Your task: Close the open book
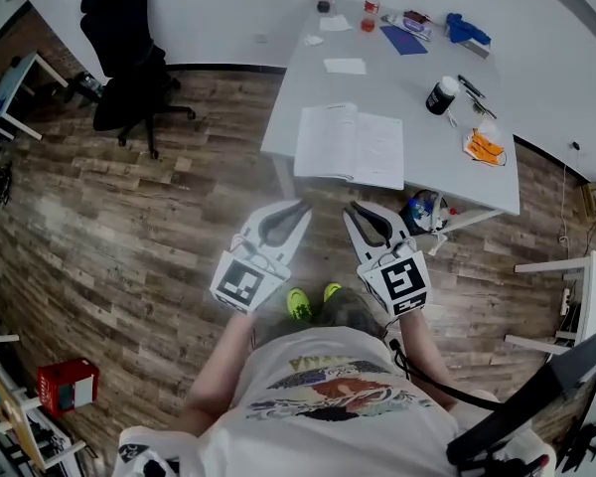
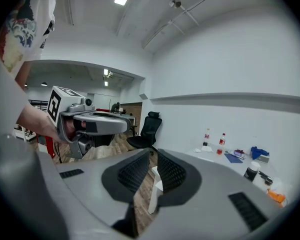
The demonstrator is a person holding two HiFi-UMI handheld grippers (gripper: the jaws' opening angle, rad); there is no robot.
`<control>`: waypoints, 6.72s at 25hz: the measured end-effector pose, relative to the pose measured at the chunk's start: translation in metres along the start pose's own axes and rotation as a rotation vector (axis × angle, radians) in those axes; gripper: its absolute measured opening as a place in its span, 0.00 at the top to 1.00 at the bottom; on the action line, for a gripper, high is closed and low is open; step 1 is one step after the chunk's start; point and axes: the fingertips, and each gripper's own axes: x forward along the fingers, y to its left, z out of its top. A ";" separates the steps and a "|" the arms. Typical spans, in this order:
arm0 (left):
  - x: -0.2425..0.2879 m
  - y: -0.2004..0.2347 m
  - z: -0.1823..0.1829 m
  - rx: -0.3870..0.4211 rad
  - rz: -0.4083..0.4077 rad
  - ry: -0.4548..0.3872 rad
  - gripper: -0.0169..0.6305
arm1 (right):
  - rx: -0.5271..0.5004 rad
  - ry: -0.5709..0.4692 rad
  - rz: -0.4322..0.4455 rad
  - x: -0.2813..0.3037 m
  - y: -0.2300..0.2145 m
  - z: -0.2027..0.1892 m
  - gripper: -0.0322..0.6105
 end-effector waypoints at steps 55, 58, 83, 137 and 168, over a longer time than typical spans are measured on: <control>0.132 0.135 -0.162 -0.061 -0.038 0.238 0.95 | 0.000 0.266 0.084 0.181 -0.105 -0.123 0.74; 0.138 0.143 -0.182 -0.064 -0.033 0.242 0.95 | 0.011 0.264 0.082 0.195 -0.106 -0.135 0.74; 0.155 0.167 -0.297 -0.112 0.010 0.229 0.95 | -0.289 0.567 0.073 0.258 -0.104 -0.274 0.68; 0.146 0.180 -0.223 -0.095 0.016 0.211 0.95 | -0.095 0.545 -0.002 0.247 -0.115 -0.249 0.89; 0.158 0.117 -0.156 -0.185 -0.011 0.237 0.95 | 0.199 0.514 -0.118 0.167 -0.160 -0.224 0.90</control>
